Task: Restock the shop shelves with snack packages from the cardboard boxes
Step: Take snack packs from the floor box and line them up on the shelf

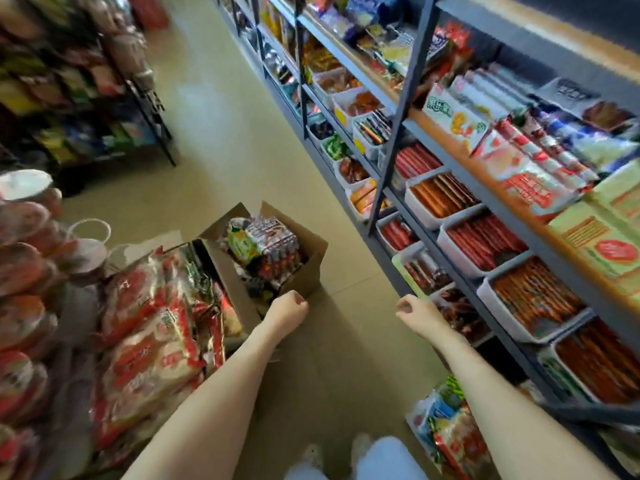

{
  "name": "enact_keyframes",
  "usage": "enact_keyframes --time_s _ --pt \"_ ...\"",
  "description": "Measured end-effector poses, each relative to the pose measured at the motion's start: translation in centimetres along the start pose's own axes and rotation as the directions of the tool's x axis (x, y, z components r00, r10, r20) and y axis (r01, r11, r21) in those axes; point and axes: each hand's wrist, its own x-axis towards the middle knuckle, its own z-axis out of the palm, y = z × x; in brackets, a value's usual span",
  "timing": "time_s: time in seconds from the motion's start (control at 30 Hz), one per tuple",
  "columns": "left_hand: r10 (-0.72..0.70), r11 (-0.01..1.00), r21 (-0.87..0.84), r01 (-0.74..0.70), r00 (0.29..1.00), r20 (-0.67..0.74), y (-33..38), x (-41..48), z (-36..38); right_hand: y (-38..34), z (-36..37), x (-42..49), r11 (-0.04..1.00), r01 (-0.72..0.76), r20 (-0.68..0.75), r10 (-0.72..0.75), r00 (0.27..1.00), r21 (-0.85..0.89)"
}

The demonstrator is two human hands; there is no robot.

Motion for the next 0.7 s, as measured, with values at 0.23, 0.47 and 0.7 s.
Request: enact_keyframes --time_s 0.23,0.47,0.7 --pt "-0.162 0.986 -0.016 0.163 0.985 0.052 1.0 9.3 -1.9 -4.7 -2.6 13.9 0.997 0.039 0.125 -0.03 0.992 -0.072" --pt "-0.383 0.911 -0.17 0.377 0.924 -0.008 2.3 18.8 -5.9 -11.7 -5.2 27.5 0.99 0.059 0.233 -0.029 0.972 -0.126" --pt "-0.511 0.829 -0.277 0.486 0.859 -0.02 -1.1 30.0 -7.1 -18.4 1.2 38.0 0.968 0.152 0.396 -0.062 0.916 -0.2"
